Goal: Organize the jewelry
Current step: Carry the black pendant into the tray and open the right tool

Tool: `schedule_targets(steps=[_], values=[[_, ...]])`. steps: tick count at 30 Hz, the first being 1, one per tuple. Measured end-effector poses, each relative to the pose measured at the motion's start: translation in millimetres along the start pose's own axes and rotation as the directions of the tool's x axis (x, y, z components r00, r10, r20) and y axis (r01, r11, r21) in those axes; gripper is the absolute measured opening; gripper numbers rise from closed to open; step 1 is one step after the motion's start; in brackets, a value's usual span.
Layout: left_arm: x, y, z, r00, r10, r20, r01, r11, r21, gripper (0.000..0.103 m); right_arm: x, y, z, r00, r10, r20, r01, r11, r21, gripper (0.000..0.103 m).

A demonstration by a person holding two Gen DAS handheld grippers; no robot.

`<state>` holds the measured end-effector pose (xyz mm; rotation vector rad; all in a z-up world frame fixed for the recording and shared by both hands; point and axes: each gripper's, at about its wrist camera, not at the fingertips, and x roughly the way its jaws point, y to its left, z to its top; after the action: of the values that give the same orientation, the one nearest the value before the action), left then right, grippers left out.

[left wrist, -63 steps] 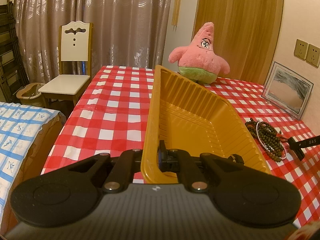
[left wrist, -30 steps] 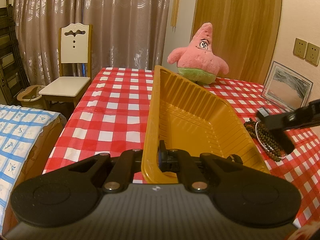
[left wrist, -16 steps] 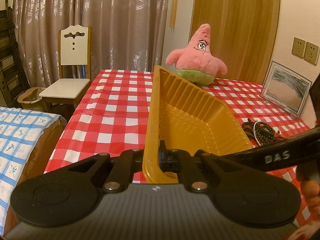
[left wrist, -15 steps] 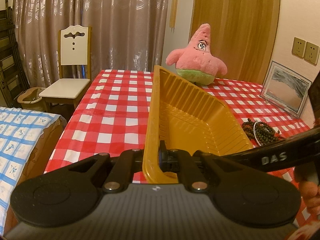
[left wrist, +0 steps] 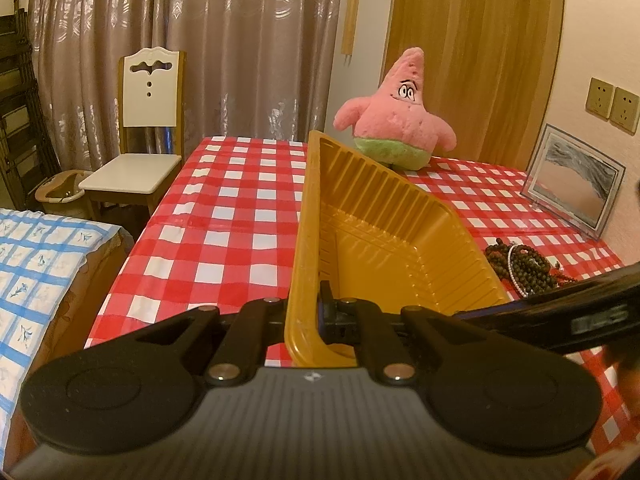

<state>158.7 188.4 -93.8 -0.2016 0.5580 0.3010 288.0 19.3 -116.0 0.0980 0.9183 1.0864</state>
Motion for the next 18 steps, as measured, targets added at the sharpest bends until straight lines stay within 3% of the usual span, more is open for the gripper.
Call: schedule_targets(steps=[8,18], values=[[1,-2,-1,1.000,0.007,-0.003,-0.007,1.000,0.000,0.005,-71,-16,-22,0.988,-0.142,0.068,0.142,0.990,-0.003,0.044],[2,-4,-1,1.000,0.018,-0.006,-0.018,1.000,-0.001,0.005,-136,-73,-57,0.925,-0.372,0.072,0.363,0.925,0.109,0.044]])
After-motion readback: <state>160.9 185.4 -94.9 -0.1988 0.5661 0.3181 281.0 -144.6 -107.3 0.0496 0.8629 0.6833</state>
